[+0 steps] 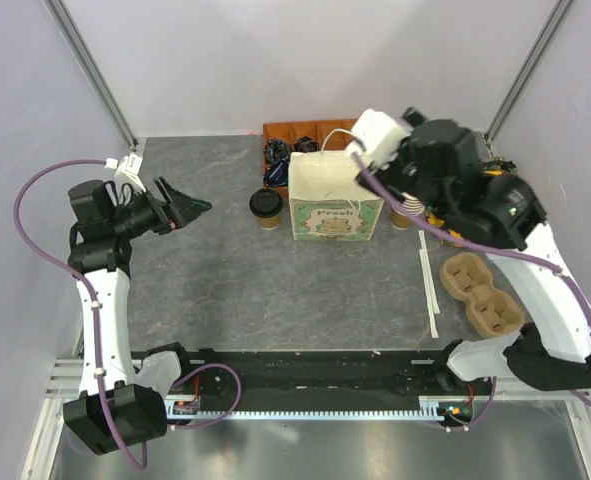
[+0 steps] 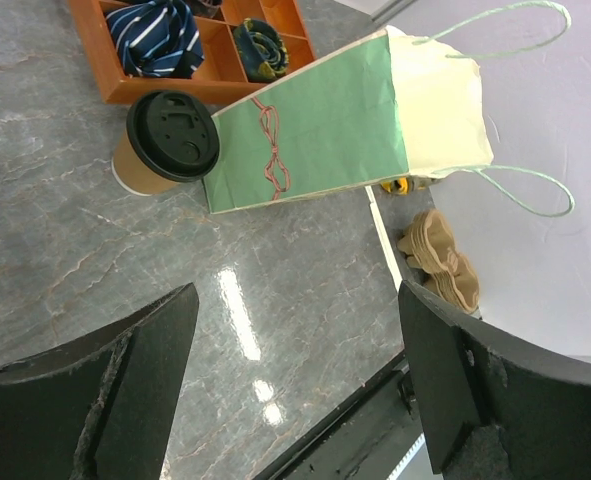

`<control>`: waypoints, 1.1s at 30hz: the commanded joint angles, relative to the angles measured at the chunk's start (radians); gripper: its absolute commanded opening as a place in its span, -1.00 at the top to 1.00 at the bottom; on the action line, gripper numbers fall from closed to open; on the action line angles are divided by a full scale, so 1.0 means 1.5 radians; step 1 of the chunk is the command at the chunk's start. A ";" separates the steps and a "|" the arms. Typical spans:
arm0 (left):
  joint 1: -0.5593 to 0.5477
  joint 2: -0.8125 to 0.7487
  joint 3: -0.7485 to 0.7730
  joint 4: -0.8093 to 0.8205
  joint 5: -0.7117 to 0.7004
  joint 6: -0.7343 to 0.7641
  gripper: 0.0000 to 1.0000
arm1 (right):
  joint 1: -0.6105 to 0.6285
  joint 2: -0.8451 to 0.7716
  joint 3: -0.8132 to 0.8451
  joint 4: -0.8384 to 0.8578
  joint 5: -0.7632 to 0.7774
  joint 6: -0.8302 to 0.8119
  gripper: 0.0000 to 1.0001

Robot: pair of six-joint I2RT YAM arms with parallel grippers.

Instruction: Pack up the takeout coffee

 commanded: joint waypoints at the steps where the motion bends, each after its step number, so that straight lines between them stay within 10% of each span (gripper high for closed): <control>1: 0.001 0.001 -0.022 0.036 0.045 -0.010 -0.76 | -0.144 -0.042 -0.043 -0.063 -0.079 0.112 -0.86; 17: -0.008 0.007 -0.080 0.042 0.118 0.055 -0.71 | -0.582 -0.156 -0.413 -0.212 -0.263 0.034 -0.79; 24: -0.019 0.018 -0.070 0.046 0.122 0.062 -0.69 | -0.829 -0.092 -0.425 -0.277 -0.358 -0.154 -0.29; 33: -0.022 0.015 -0.083 0.047 0.132 0.065 -0.68 | -0.918 0.001 -0.487 -0.255 -0.406 -0.262 -0.02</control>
